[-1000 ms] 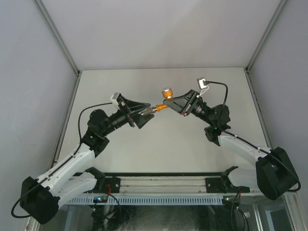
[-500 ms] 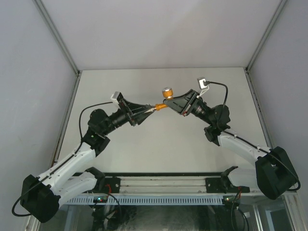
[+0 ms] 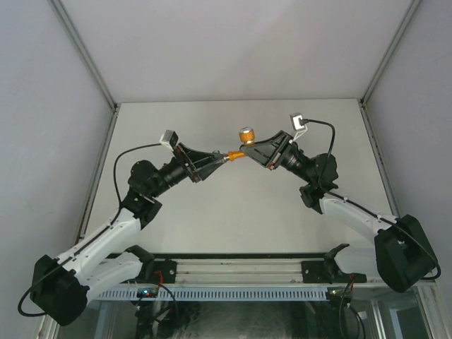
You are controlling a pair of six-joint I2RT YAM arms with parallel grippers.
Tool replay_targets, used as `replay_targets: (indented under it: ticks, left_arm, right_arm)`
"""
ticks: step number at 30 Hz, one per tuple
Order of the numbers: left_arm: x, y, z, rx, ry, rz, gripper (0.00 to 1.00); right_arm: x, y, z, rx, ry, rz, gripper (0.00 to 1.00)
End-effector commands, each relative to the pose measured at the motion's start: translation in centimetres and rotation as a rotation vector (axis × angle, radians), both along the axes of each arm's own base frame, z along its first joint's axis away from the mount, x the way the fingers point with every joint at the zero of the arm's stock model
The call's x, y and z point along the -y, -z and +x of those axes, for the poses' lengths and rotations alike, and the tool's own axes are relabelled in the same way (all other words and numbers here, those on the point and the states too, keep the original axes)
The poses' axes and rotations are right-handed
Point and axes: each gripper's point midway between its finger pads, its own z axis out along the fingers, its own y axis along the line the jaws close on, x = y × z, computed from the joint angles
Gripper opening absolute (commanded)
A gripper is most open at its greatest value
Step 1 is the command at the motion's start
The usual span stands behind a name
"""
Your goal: Install the water faucets
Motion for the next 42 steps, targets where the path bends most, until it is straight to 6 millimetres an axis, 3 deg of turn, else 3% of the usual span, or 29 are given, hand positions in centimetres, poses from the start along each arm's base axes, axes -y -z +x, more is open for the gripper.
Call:
replay_targets:
  ticks: [1,2,3,5,12,16,19,27,34,40,42]
  left_arm:
    - [-0.3,-3.4,-0.3,0.240,-0.041,-0.020,0.00]
    - [-0.3,-3.7,-0.4,0.254,-0.042,-0.027,0.00]
    - [-0.3,-3.8,-0.4,0.263,-0.041,-0.032,0.00]
    - [-0.1,-3.9,-0.5,0.263,-0.029,-0.038,0.00]
    - [0.4,-3.8,-0.8,0.262,0.016,-0.034,0.00]
    - [0.5,-4.0,-1.1,0.278,0.026,-0.030,0.00]
    - [0.6,-3.9,-1.3,0.287,0.033,-0.024,0.00]
    - [1.0,-3.4,-1.4,0.321,0.050,0.034,0.00]
    - [0.8,-3.4,-1.6,0.336,0.042,0.045,0.00]
    - [0.8,-3.7,-1.7,0.339,0.041,0.040,0.00]
    - [0.7,-3.9,-1.8,0.351,0.041,0.041,0.00]
  right_arm:
    - [-0.9,0.3,-2.0,0.024,-0.102,-0.031,0.13]
    - [-0.8,0.2,-2.0,0.029,-0.103,-0.031,0.19]
    - [-0.8,0.0,-2.2,0.040,-0.105,-0.031,0.32]
    - [-0.6,-0.2,-2.4,0.059,-0.103,-0.033,0.43]
    - [-0.1,-0.7,-2.2,0.078,-0.092,-0.045,0.48]
    - [0.7,-1.1,-1.5,0.068,-0.092,-0.045,0.63]
    - [1.0,-1.4,-1.4,0.074,-0.111,-0.056,0.66]
    - [1.2,-1.7,-1.4,0.070,-0.154,-0.082,0.63]
    - [1.1,-1.5,-1.8,0.073,-0.210,-0.114,0.33]
    - [1.0,-1.4,-2.1,0.070,-0.226,-0.120,0.32]
    - [1.0,-1.1,-2.0,0.055,-0.229,-0.126,0.19]
